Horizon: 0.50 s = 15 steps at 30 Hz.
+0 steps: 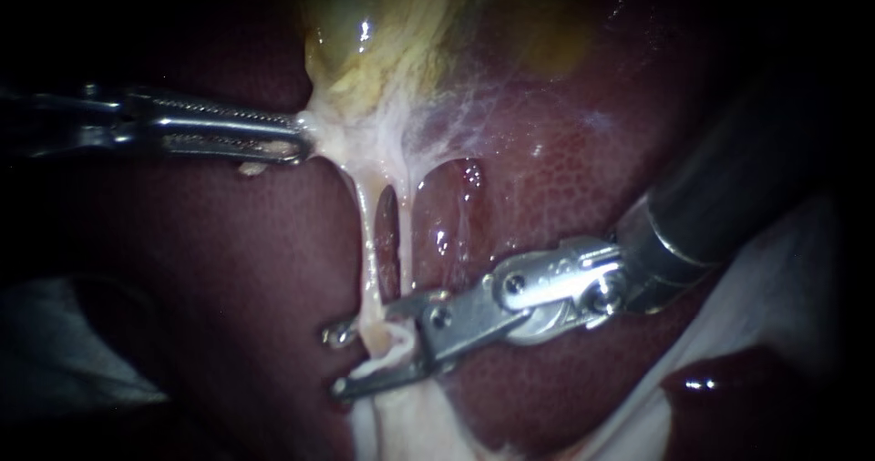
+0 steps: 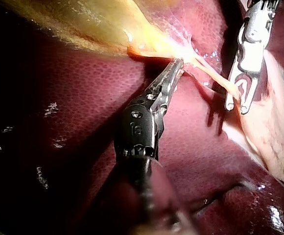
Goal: Clipping first clip left tube
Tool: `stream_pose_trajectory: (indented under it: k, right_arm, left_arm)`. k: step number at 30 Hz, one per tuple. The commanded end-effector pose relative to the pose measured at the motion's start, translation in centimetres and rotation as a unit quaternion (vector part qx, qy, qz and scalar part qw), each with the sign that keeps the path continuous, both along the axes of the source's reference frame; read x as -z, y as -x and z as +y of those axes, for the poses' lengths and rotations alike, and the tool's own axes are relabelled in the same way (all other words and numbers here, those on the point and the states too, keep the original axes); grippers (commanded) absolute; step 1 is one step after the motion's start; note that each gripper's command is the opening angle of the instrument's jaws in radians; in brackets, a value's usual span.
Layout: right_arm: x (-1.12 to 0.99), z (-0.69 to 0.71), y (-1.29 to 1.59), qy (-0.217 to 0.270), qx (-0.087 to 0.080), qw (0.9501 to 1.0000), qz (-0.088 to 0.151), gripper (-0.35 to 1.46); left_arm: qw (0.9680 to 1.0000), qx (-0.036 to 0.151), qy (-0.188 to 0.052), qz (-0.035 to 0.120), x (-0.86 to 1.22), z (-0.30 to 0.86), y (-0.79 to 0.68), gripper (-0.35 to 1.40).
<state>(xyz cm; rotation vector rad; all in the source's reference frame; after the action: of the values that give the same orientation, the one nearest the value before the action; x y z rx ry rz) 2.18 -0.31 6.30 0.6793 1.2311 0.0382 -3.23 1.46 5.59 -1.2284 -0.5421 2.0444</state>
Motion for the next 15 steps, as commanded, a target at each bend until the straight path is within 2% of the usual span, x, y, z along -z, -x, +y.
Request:
stream_pose_trajectory:
  k: [1,6,8,15]
  right_arm:
    - [-0.01,-0.01,0.00,-0.002,-0.003,1.0000,-0.003,-0.05]
    - [-0.01,-0.01,0.01,-0.028,-0.009,0.9995,-0.015,-0.21]
    - [-0.01,-0.01,0.02,-0.041,-0.012,0.9989,-0.022,-0.35]
    - [-0.04,-0.01,0.05,-0.053,-0.014,0.9981,-0.028,-0.35]
  left_arm:
    - [1.0000,0.000,0.000,0.000,0.00,0.00,0.00,-0.35]
    - [1.0000,0.000,0.000,0.000,0.00,0.00,0.00,-0.35]
    - [1.0000,0.000,0.000,0.000,0.00,0.00,0.00,-0.35]
    - [1.0000,0.000,0.000,0.000,0.00,0.00,0.00,-0.35]
